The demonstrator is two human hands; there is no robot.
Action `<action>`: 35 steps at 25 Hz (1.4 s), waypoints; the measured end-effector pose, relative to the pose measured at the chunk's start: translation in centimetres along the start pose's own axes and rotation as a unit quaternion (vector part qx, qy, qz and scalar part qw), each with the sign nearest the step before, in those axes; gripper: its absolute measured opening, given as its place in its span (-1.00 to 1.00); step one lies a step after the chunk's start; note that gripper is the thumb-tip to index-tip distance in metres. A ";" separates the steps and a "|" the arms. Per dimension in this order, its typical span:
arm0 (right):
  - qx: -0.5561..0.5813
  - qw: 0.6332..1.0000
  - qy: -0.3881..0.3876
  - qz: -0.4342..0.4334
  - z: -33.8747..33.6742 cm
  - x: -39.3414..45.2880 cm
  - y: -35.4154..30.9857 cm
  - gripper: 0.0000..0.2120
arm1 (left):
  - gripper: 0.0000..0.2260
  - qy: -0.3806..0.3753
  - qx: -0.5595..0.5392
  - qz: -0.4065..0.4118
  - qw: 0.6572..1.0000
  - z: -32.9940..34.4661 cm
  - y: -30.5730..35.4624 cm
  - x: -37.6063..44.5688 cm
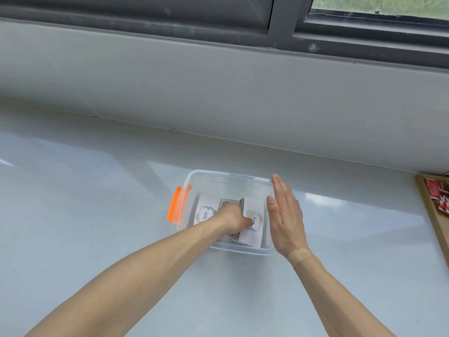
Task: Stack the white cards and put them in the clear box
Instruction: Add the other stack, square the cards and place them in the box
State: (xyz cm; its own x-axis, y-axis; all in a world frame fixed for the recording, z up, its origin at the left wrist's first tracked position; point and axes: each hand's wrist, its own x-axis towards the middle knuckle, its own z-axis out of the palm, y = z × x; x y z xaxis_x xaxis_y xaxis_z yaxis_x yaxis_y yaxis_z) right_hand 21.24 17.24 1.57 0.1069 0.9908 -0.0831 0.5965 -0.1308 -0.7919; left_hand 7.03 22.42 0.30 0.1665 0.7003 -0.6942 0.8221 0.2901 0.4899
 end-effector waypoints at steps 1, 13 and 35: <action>0.002 1.000 0.000 0.002 0.0 0.0 0.0 -0.48 | -0.87 0.005 0.018 0.004 1.000 0.1 0.0 0.0; 0.006 1.000 0.004 -0.003 0.1 -0.1 0.0 -0.50 | -0.84 0.025 -0.002 -0.028 0.999 0.1 0.5 0.0; 0.012 1.000 0.008 -0.006 0.0 -0.1 0.0 -0.49 | -0.88 0.002 0.051 -0.004 0.999 0.4 0.5 -0.4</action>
State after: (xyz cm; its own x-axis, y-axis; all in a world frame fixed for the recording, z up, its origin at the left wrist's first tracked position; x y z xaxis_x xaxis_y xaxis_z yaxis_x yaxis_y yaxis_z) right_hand 21.22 17.10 1.55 0.1128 0.9915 -0.0643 0.5786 -0.1182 -0.8070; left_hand 7.62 22.05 0.59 0.1581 0.7012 -0.6952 0.8743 0.2277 0.4286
